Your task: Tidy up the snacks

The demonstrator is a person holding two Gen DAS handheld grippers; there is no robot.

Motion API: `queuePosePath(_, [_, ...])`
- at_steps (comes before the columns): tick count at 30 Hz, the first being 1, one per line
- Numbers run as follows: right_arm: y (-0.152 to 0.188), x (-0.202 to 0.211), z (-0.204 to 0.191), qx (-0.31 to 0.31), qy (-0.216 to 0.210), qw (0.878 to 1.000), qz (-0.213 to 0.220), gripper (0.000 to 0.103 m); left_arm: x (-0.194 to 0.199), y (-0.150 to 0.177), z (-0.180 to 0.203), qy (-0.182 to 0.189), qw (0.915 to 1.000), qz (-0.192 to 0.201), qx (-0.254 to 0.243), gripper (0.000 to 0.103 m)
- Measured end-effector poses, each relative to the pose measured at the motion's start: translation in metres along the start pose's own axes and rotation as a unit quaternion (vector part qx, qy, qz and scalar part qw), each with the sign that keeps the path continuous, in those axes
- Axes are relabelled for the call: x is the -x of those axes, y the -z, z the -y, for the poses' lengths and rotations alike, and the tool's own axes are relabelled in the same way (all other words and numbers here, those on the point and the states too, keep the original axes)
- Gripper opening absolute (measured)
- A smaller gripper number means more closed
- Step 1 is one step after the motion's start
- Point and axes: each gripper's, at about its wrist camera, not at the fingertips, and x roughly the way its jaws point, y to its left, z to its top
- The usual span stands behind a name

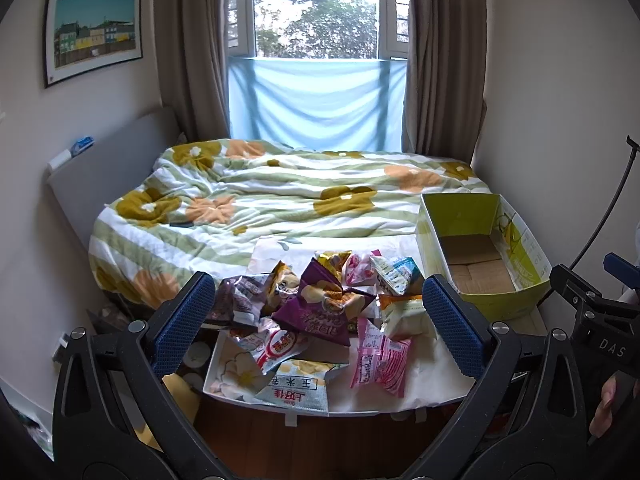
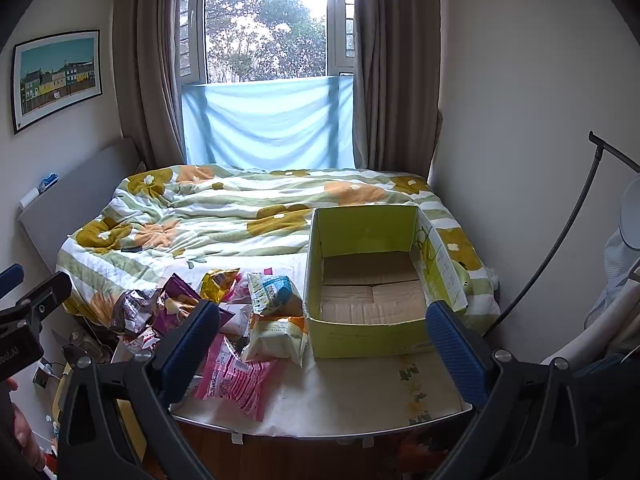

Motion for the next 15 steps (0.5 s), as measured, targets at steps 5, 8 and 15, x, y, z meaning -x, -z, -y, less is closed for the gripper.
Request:
queuePosePath(5, [0.0006,0.001,-0.0015,0.002,0.0,1.0,0.001,0.103,-0.0009,-0.0006,-0.0002,0.0,1.0,0.0,0.0,0.102])
queuePosePath(8, [0.001,0.0004,-0.0019,0.002,0.0,1.0,0.001,0.103,0.0006,-0.0007,-0.0001,0.0,1.0,0.0,0.0,0.102])
queuePosePath(15, [0.0011,0.0006,-0.0021,0.001,-0.002,1.0,0.001,0.103,0.0007,-0.0008,0.0001,0.0,1.0,0.0,0.0,0.102])
